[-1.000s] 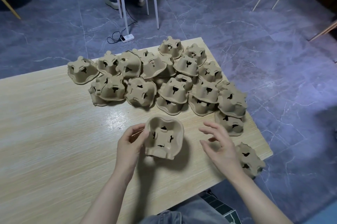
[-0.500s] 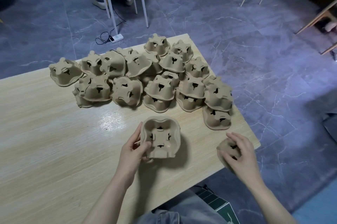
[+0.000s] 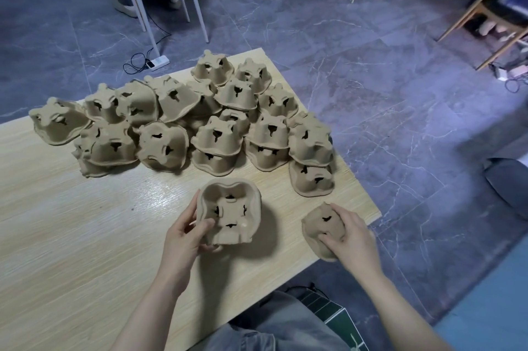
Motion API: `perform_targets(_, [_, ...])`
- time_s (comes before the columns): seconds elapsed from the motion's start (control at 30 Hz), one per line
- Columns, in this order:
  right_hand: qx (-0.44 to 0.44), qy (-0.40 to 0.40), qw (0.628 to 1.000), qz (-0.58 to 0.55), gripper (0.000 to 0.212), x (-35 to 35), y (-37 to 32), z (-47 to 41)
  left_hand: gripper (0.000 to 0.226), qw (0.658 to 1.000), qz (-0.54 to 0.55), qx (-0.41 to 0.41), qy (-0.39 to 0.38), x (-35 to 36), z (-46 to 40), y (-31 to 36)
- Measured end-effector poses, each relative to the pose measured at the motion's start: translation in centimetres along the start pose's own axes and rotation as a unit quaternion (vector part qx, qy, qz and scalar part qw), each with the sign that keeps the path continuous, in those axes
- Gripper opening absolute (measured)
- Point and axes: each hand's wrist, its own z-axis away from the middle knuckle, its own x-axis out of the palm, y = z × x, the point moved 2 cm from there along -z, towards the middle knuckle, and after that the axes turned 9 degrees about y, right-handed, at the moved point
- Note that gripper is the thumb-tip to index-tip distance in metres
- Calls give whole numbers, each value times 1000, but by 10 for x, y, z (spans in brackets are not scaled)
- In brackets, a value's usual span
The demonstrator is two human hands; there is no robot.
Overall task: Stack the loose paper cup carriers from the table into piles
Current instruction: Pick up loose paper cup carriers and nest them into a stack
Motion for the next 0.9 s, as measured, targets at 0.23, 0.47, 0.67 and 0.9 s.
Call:
perform_targets(0.23, [-29, -9, 999, -30, 69, 14, -42, -14, 53, 999, -7, 19, 36, -18, -2, 8])
perform_targets(0.47, [-53, -44, 992, -102, 87, 10, -86, -25, 56, 994, 0, 45, 96, -35, -4, 12])
perform_targets(0.67, [-44, -21, 985, -163, 91, 3, -122, -31, 55, 995, -41, 59, 65, -36, -7, 11])
perform_targets(0.9, [-83, 21, 940, -329, 72, -10, -165, -26, 53, 986, -92, 111, 80, -42, -14, 16])
